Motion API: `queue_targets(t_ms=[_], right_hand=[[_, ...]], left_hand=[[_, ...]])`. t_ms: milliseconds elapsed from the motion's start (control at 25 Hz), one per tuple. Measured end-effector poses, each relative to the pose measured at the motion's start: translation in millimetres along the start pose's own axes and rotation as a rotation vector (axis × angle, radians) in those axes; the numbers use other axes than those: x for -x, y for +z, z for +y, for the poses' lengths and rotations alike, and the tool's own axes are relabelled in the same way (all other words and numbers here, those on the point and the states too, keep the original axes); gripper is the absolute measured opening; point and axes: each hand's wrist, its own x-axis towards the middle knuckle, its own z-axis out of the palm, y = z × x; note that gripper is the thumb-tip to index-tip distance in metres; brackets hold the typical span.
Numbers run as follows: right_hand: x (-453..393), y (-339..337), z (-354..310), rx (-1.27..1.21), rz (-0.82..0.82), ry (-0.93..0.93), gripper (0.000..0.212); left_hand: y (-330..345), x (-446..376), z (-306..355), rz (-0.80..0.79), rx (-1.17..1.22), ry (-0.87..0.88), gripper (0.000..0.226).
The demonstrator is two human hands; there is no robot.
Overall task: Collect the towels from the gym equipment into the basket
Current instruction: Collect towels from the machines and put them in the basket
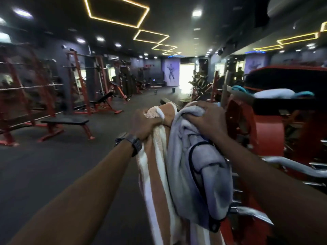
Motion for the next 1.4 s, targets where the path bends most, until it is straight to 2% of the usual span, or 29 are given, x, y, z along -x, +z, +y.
queue_targets(t_ms=[120, 200, 440, 600, 720, 840, 1000, 1240, 1400], right_hand=[[-32.2, 59.4, -60.4, -0.092, 0.035, -0.088, 0.018], [-47.5, 101.2, -97.6, -0.174, 0.042, -0.124, 0.017], [-71.0, 268.6, -211.5, -0.308, -0.076, -0.148, 0.024], [-87.8, 364.0, -259.7, -0.350, -0.131, -0.158, 0.024], [-101.9, 441.0, -287.1, -0.375, -0.163, -0.163, 0.026], [-118.0, 510.1, -306.4, -0.439, -0.182, -0.187, 0.026], [-149.0, 600.8, -344.0, -0.536, -0.280, -0.258, 0.024], [-170.3, 737.5, -418.0, -0.590, -0.394, -0.378, 0.034], [-175.0, 843.0, -485.5, -0.670, -0.447, -0.404, 0.037]], left_hand=[[-82.8, -18.1, -4.8, 0.181, 0.022, -0.005, 0.019], [-139.5, -27.8, -12.8, 0.274, -0.011, -0.002, 0.027], [-317.9, -57.6, -55.6, 0.552, -0.201, -0.026, 0.047], [-402.1, -78.1, -83.8, 0.630, -0.387, -0.066, 0.034], [-466.1, -92.0, -121.1, 0.769, -0.496, -0.084, 0.029], [-516.3, -106.9, -156.3, 0.874, -0.642, -0.134, 0.038], [-585.4, -123.5, -194.3, 0.982, -0.780, -0.200, 0.023], [-694.8, -129.2, -257.2, 1.134, -0.937, -0.296, 0.021], [-777.4, -147.5, -303.4, 1.214, -0.957, -0.279, 0.017]])
